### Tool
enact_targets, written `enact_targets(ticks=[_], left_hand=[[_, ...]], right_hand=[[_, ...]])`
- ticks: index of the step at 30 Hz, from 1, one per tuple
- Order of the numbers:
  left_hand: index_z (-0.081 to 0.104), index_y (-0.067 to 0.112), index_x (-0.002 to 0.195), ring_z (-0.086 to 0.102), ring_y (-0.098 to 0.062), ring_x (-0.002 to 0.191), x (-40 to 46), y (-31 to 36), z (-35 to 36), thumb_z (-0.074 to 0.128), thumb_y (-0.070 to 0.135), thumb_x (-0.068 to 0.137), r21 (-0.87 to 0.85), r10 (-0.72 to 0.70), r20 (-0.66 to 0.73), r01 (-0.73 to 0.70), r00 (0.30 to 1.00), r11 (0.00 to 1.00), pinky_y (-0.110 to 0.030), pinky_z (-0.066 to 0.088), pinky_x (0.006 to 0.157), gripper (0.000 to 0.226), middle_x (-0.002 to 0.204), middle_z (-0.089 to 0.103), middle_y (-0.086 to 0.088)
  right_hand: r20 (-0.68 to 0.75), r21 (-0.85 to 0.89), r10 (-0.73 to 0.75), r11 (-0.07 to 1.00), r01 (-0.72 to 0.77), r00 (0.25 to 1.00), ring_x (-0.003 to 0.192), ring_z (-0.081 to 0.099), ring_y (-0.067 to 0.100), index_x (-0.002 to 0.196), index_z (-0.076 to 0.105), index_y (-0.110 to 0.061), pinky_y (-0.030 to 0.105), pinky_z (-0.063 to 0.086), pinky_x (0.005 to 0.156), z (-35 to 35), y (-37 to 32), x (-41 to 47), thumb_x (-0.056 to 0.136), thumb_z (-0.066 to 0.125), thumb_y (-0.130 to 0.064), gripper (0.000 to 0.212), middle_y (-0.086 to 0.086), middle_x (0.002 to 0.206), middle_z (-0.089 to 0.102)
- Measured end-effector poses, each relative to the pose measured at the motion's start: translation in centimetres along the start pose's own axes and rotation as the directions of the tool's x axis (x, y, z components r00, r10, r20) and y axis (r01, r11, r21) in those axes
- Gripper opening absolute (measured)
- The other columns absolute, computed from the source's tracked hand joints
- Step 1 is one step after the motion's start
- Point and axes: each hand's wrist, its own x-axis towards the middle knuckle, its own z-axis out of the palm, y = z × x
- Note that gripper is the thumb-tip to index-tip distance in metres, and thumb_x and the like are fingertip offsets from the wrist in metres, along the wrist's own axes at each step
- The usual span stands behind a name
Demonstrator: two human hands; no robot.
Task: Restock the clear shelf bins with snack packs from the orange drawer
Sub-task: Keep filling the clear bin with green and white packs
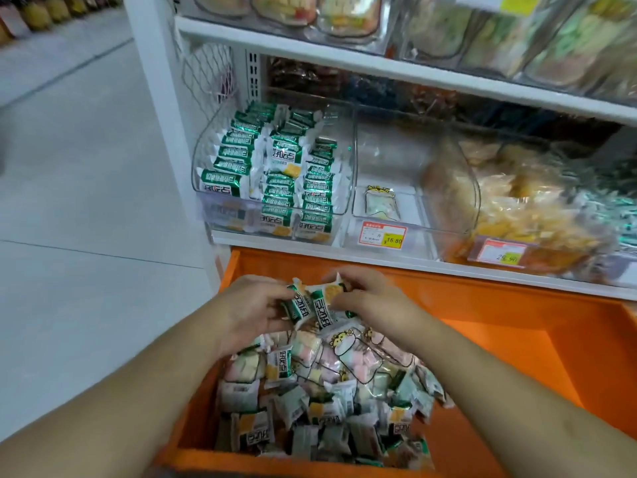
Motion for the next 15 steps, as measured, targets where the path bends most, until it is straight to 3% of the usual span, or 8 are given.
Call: enact_targets(ticks=[3,6,9,11,15], left_hand=[[0.074,0.009,0.12,0.077,-0.025,0.092,-3.6,2.7,0.9,0.062,0.001,0.099,0.105,0.055,0.013,-0.056,0.998,0.993,-0.034,0.06,0.07,0.026,0.112,0.078,-0.016],[0.075,0.018,0.12,0.077,-0.02,0.084,-6.6,4.4,1.0,0.069,0.009,0.098,0.222,0.109,0.038,-0.114,0.993,0.968,-0.033,0.061,0.068,0.024,0.108,0.08,-0.009],[0.074,0.013,0.12,0.075,-0.029,0.107,-8.6,5.0,0.8,0.079,0.025,0.091,0.328,0.145,0.059,-0.156,0.988,0.932,-0.049,0.058,0.1,0.032,0.113,0.079,-0.011],[0.077,0.014,0.115,0.075,-0.023,0.103,-9.5,4.9,1.1,0.079,0.036,0.09,0.381,0.156,0.039,-0.159,0.987,0.911,-0.049,0.057,0.102,0.034,0.109,0.08,-0.007],[0.077,0.01,0.11,0.078,-0.026,0.09,-9.9,4.4,2.7,0.069,0.036,0.099,0.38,0.209,0.02,-0.201,0.978,0.903,-0.043,0.065,0.082,0.028,0.099,0.081,-0.007]], right_hand=[[-0.049,0.052,-0.031,0.998,0.034,0.998,0.072,0.046,0.021,0.106,0.075,-0.026,0.037,0.035,0.068,-1.5,-2.4,-3.2,0.085,0.079,-0.011,0.026,0.005,0.081,0.049],[-0.073,0.211,-0.068,0.974,0.082,0.995,0.072,0.054,0.03,0.107,0.075,-0.026,0.05,0.043,0.071,-2.5,-3.9,-5.6,0.072,0.085,-0.018,0.037,0.013,0.08,0.049],[-0.021,0.353,-0.146,0.924,0.144,0.989,0.08,0.063,0.04,0.11,0.073,-0.015,0.047,0.054,0.077,-2.5,-4.4,-7.7,0.081,0.081,-0.003,0.032,0.039,0.092,0.055],[0.004,0.375,-0.17,0.914,0.156,0.985,0.092,0.07,0.042,0.116,0.064,-0.005,0.044,0.06,0.078,-2.0,-4.6,-8.7,0.09,0.076,0.005,0.03,0.034,0.106,0.067],[-0.035,0.326,-0.159,0.931,0.161,0.987,0.094,0.076,0.032,0.115,0.06,-0.005,0.047,0.064,0.084,-0.5,-4.9,-9.0,0.092,0.076,0.001,0.028,0.012,0.107,0.077]])
